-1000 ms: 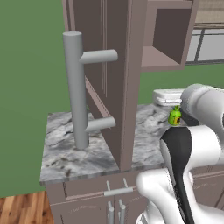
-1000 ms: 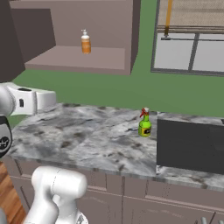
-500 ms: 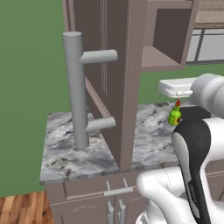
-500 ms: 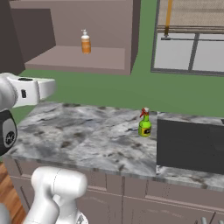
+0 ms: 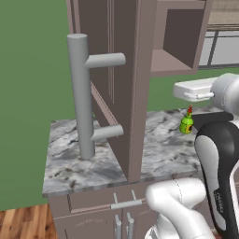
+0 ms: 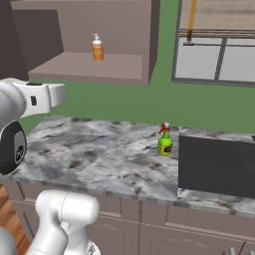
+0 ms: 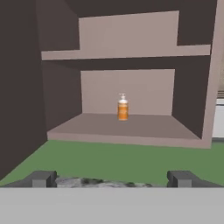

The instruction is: Locate and retrieve the soap dispenser and spray from the cabinet. Place them next to the sink.

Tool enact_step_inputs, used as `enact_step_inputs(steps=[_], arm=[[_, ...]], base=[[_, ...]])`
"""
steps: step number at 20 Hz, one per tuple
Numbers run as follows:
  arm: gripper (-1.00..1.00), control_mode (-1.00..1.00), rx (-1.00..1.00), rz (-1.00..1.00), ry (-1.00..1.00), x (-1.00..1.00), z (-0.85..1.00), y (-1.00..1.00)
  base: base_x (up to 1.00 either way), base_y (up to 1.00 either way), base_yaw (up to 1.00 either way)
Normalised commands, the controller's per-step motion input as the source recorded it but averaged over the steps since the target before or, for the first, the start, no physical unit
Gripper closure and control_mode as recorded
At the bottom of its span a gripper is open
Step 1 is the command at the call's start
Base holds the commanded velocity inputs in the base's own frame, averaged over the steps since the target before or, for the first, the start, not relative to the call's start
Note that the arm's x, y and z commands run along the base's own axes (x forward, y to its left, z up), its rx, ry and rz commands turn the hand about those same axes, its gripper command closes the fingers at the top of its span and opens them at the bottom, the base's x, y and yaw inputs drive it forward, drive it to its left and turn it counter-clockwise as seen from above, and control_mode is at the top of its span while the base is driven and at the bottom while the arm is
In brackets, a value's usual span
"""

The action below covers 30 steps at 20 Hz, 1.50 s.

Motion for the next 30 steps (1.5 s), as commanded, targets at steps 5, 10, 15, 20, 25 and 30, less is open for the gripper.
enact_step_inputs(steps=[5,10,15,20,25,30], arm=[[-1.0,-1.0,0.0,-0.06,-0.04,0.0,-0.02,0.0],[-1.0,-1.0,0.01,-0.15,-0.09,0.0,0.0,0.0],[-1.0,-1.0,0.0,-0.09,-0.05,-0.02,0.0,0.0],[-1.0,-1.0,0.0,0.0,0.0,0.02,0.0,0.0],[-1.0,-1.0,0.0,0.0,0.04,0.12,0.06,0.0],[-1.0,-1.0,0.0,0.0,0.07,0.1,0.07,0.0]], base=[[0.0,0.0,0.0],[0.0,0.0,0.0],[0.0,0.0,0.0],[0.0,0.0,0.0],[0.0,0.0,0.0],[0.0,0.0,0.0]])
